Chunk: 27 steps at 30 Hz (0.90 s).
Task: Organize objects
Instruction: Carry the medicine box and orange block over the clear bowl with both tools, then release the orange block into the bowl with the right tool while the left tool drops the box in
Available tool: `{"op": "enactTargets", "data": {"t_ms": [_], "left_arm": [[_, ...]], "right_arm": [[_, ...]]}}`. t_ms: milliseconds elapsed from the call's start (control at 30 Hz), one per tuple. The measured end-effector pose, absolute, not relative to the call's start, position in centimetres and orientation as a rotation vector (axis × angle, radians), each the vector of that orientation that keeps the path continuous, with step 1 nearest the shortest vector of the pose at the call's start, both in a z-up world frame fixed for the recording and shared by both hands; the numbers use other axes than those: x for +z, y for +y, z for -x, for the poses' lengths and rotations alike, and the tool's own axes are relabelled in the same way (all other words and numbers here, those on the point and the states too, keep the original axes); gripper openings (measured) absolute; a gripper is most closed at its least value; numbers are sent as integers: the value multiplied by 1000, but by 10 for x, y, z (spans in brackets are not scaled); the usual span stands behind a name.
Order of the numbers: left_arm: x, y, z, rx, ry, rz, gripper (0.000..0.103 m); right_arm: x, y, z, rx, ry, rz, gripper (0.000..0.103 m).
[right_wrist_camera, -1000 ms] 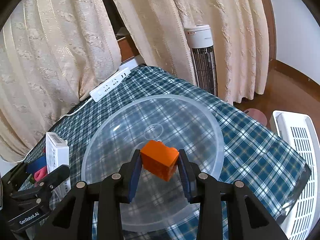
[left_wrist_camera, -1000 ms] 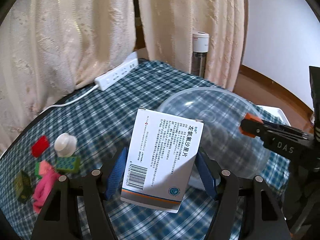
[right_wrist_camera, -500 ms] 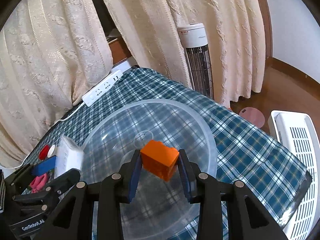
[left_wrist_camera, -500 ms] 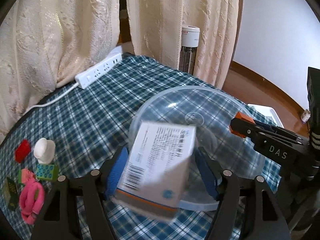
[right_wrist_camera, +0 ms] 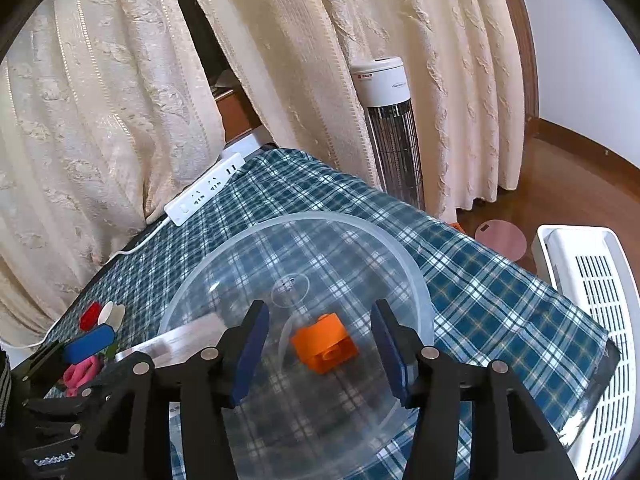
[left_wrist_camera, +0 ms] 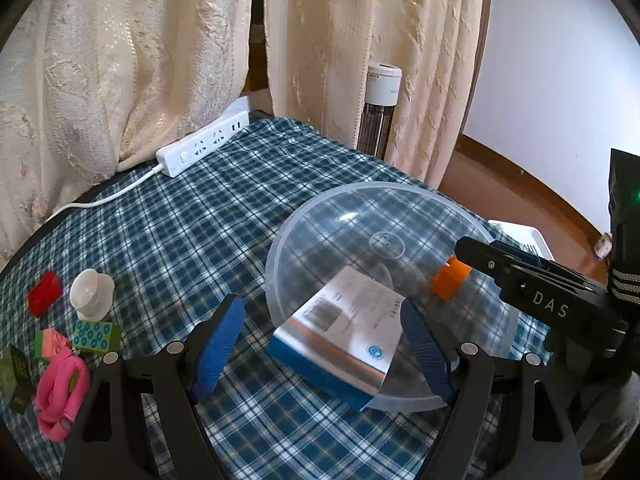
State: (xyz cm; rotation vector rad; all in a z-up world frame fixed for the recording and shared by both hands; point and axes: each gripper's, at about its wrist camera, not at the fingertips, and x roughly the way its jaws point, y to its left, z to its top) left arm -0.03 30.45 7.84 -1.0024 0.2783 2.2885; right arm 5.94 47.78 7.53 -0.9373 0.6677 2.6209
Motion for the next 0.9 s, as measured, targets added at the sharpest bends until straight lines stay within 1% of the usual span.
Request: {"op": "enactTargets", "data": {"t_ms": [533, 900], "left_arm": [[67, 271, -19, 2325, 307, 1044, 82], [65, 269, -22, 2343, 310, 1047, 82]], "right_arm": [[78, 466, -67, 2639, 678, 941, 57], [77, 467, -71, 2642, 689, 936, 57]]}}
